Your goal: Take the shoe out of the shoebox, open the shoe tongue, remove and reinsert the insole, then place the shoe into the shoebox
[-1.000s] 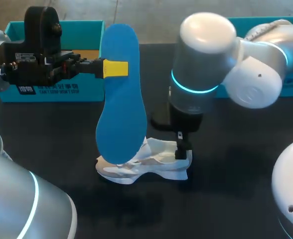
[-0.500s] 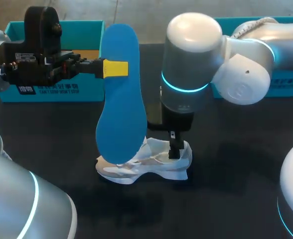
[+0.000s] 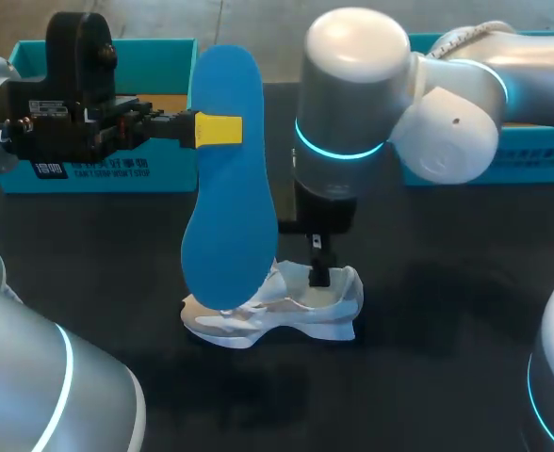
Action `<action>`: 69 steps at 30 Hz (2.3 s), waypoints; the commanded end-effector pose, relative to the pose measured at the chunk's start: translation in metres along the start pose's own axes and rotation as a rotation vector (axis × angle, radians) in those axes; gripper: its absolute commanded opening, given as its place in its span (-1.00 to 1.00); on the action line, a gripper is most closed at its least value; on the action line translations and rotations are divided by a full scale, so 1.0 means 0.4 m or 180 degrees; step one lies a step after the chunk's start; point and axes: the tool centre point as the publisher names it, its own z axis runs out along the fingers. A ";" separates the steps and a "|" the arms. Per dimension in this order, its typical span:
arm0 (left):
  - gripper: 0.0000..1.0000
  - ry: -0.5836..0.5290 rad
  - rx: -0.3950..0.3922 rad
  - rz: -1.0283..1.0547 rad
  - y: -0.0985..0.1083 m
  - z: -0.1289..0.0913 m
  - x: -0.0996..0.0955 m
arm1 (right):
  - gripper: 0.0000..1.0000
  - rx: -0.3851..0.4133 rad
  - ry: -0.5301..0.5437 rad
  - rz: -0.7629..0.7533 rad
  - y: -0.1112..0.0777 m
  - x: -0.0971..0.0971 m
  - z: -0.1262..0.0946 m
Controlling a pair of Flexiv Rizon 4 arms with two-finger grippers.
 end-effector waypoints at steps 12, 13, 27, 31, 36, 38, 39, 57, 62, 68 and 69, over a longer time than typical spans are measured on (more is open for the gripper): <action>-1.00 0.0000 0.0002 0.0003 0.001 0.002 0.000 | 1.00 -0.0066 -0.0043 -0.0126 0.043 -0.039 0.095; -1.00 0.0000 0.0002 0.0003 0.001 0.002 0.000 | 1.00 -0.0076 -0.0033 -0.0130 0.043 -0.039 0.101; -1.00 0.0000 0.0002 0.0003 0.001 0.002 0.000 | 1.00 -0.0043 0.0090 -0.0007 0.002 -0.061 0.194; -1.00 0.0000 0.0002 0.0003 0.001 0.002 0.000 | -0.04 -0.0054 0.0092 -0.0010 -0.008 -0.060 0.207; -1.00 0.0000 0.0002 0.0003 0.001 0.002 0.000 | -0.62 -0.0033 0.0116 -0.0013 -0.017 -0.052 0.219; -1.00 0.0000 0.0002 0.0003 0.001 0.002 0.000 | -1.00 -0.0019 0.0130 -0.0025 -0.019 -0.048 0.220; -1.00 0.0000 0.0002 0.0003 0.001 0.002 0.000 | -1.00 -0.0005 0.0138 -0.0031 -0.021 -0.046 0.221; -1.00 0.0000 0.0002 0.0003 0.001 0.002 0.000 | -1.00 0.0121 0.0135 0.0277 -0.033 -0.030 0.147; -1.00 0.0000 0.0002 0.0003 0.001 0.002 0.000 | -1.00 0.0120 0.0159 0.0582 -0.037 -0.030 0.117; -1.00 0.0000 0.0002 0.0003 0.001 0.002 0.000 | -1.00 0.0145 0.0140 0.1012 -0.033 -0.027 0.087; -1.00 0.0000 0.0002 0.0003 0.001 0.002 0.000 | -1.00 0.0144 0.0139 0.1070 -0.032 -0.026 0.085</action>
